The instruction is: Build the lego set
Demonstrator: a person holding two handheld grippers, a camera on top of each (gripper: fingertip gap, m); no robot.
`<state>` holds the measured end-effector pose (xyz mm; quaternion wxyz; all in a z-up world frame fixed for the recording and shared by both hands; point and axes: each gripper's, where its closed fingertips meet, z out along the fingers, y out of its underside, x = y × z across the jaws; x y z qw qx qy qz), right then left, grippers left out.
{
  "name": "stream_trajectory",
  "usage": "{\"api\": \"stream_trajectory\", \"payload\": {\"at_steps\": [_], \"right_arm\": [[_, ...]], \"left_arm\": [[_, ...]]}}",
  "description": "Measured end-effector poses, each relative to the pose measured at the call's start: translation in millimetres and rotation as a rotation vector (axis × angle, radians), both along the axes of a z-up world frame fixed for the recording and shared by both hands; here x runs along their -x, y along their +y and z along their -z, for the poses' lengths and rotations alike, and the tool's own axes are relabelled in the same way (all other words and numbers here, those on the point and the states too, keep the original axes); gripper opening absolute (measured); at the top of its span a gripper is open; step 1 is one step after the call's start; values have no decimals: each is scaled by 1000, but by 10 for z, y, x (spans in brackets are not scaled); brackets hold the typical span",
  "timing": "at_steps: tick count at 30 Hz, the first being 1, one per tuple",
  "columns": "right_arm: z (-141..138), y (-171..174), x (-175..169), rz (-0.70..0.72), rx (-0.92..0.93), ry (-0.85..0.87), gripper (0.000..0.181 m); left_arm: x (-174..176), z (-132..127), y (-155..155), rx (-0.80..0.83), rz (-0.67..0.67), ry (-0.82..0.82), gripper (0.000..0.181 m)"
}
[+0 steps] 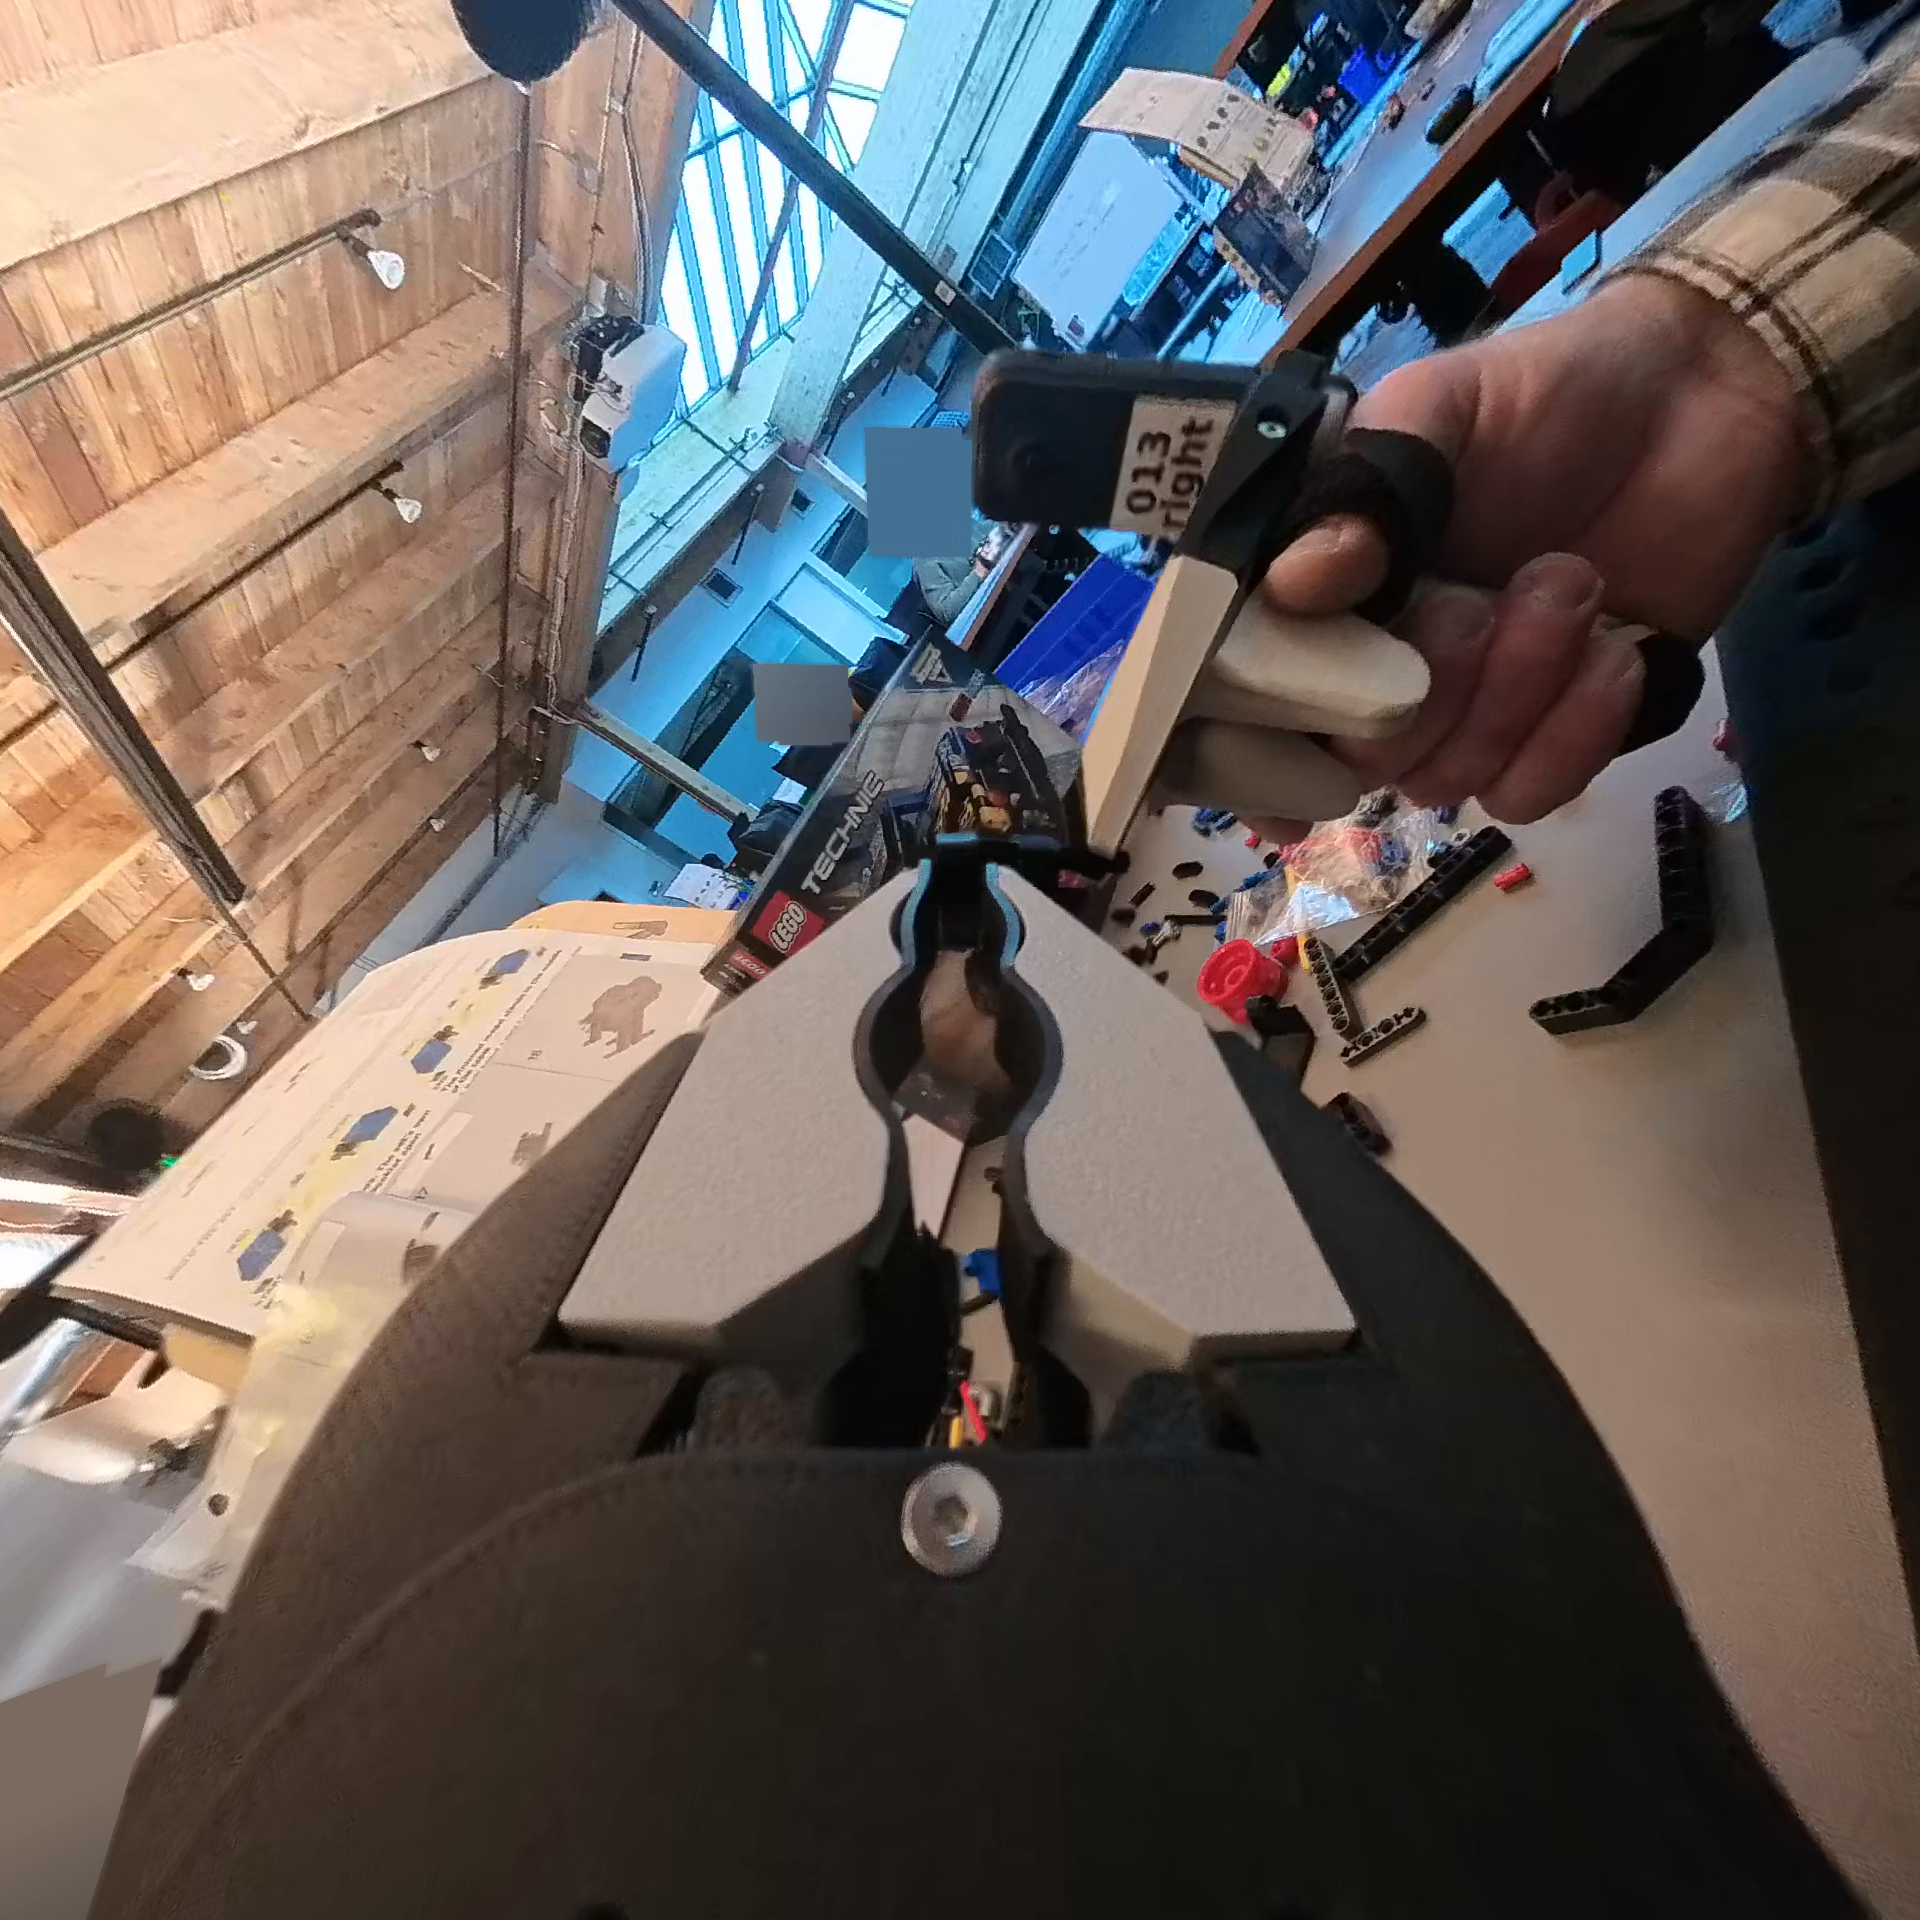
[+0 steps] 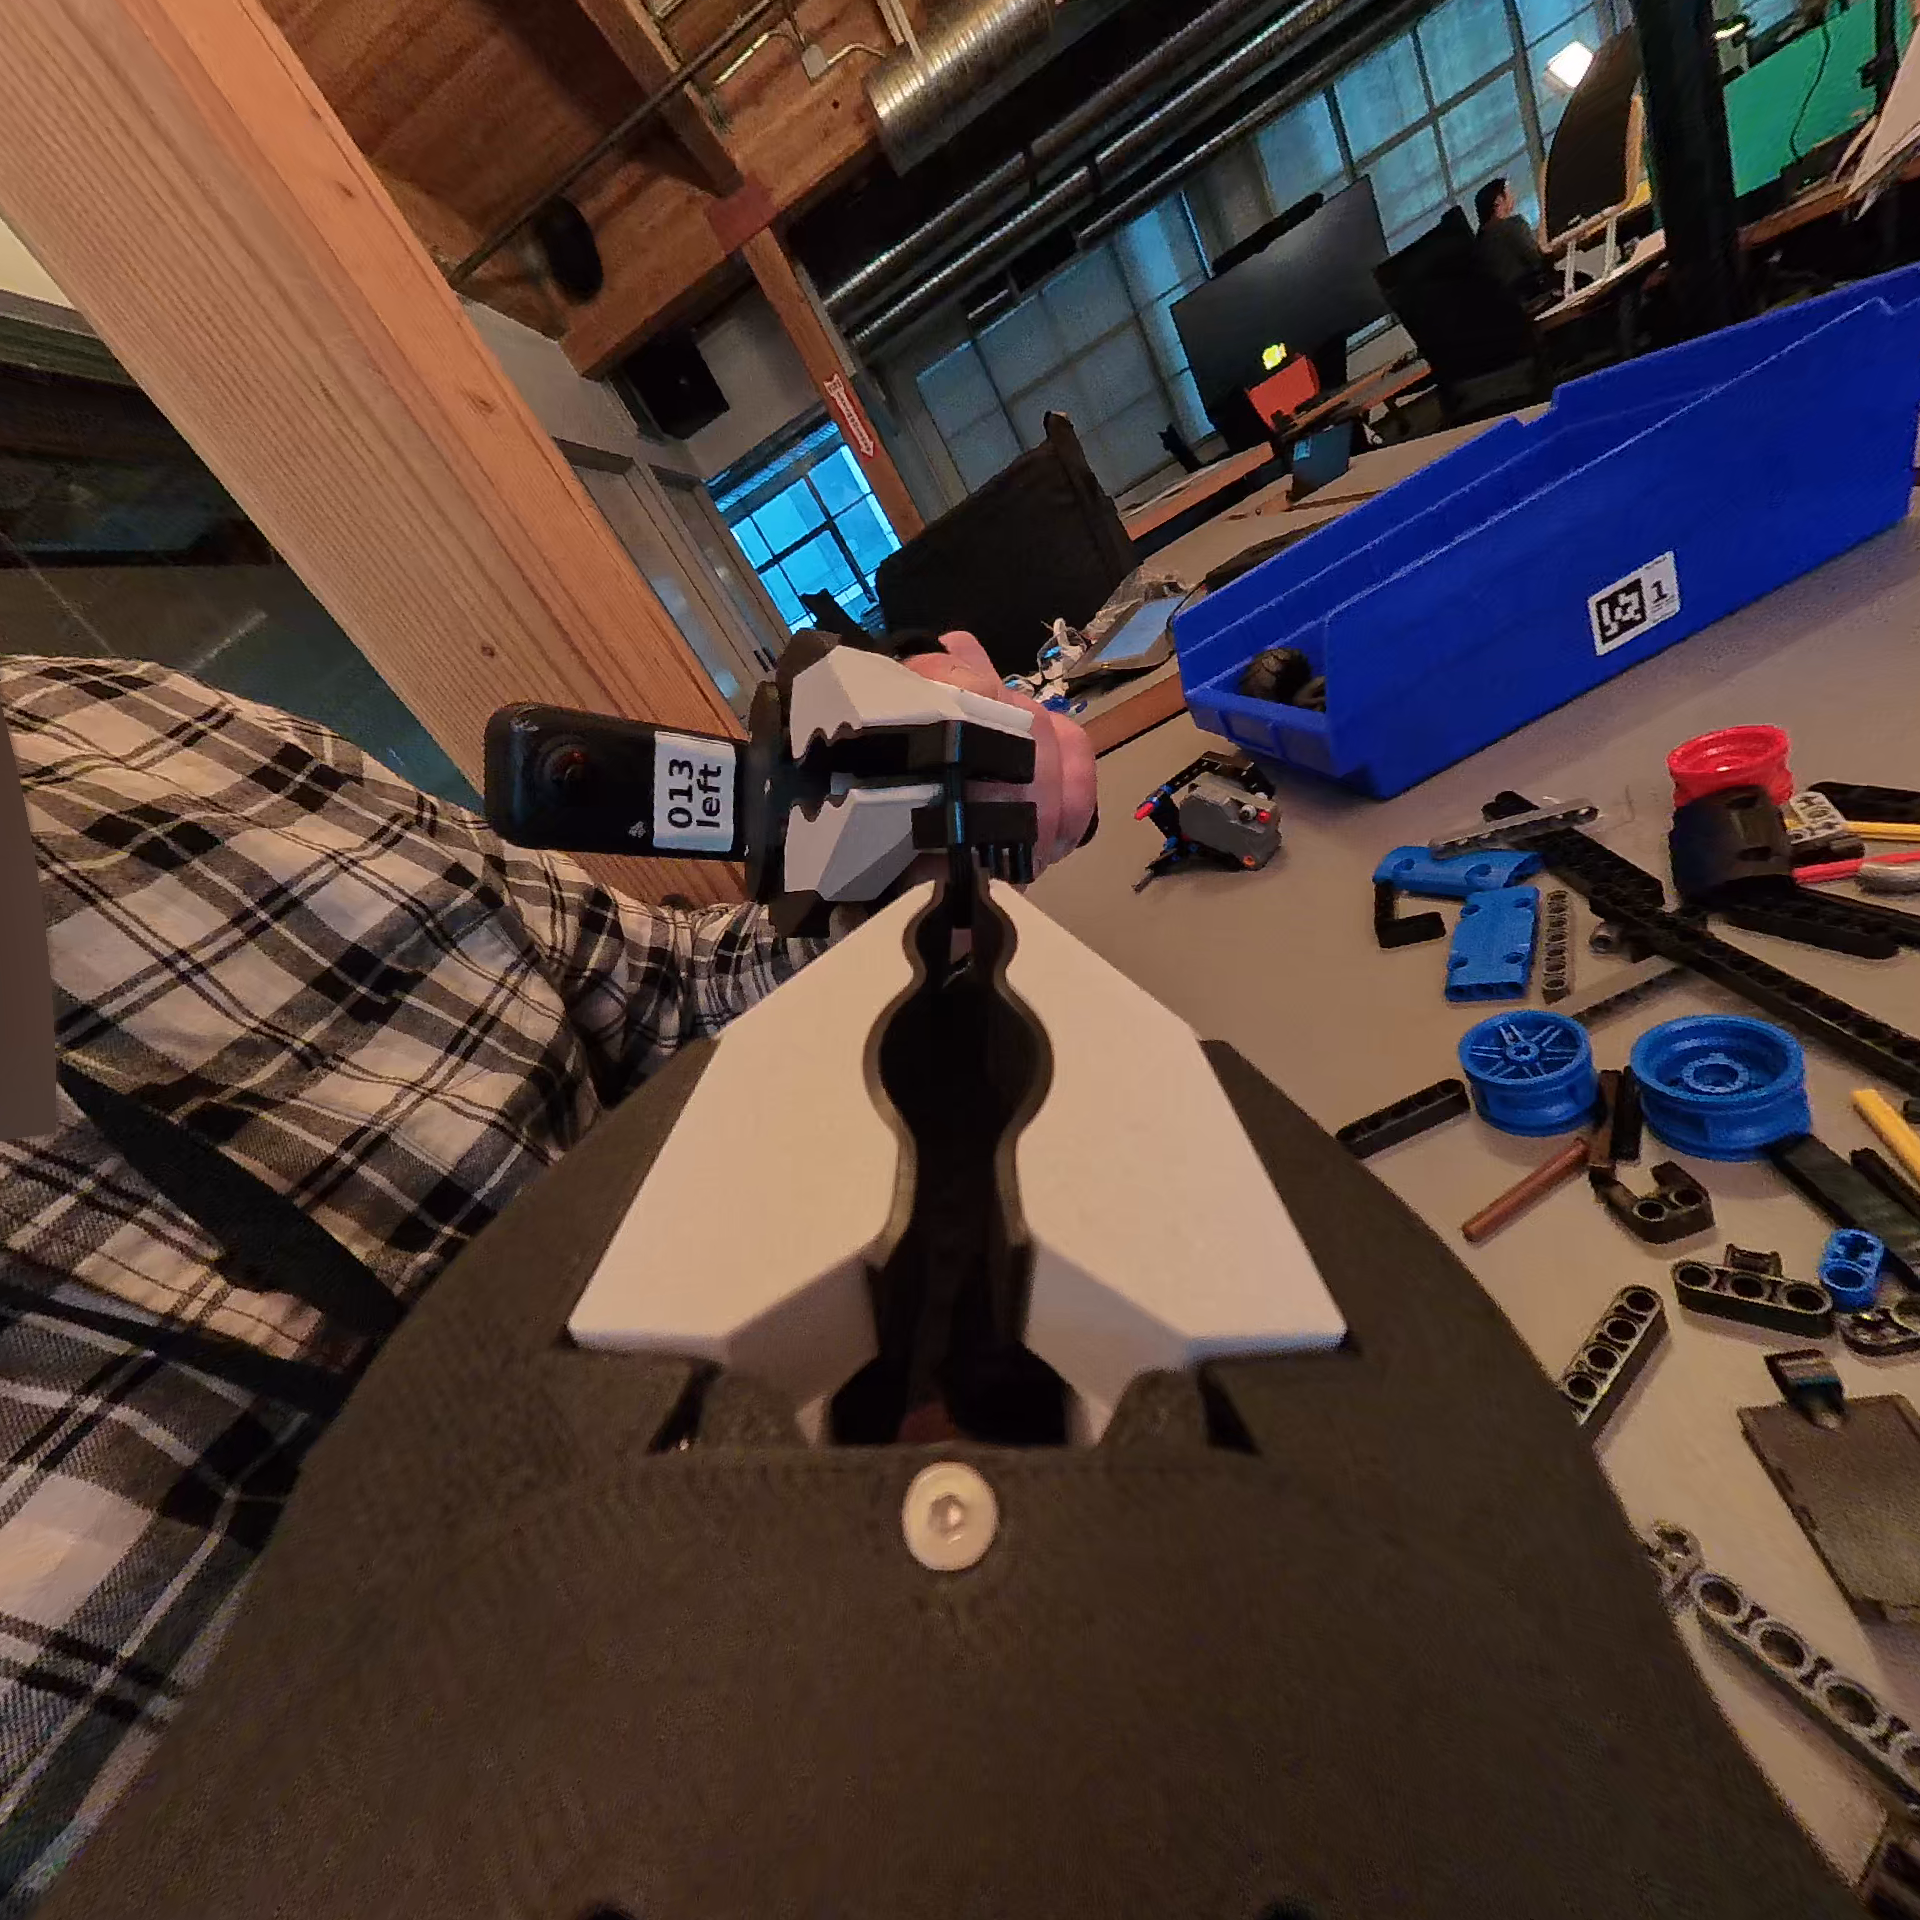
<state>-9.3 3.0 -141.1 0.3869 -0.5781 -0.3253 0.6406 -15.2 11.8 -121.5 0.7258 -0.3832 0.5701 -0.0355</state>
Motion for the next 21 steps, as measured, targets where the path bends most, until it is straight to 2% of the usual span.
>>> {"api": "stream_trajectory", "payload": {"at_steps": [11,21], "right_arm": [[130,22,39,7,-15,-96,0],[338,4,94,-4,-38,-216,0]], "left_arm": [[11,127,7,-71,-25,211,5],[45,330,-20,-27,8,358,5]]}}
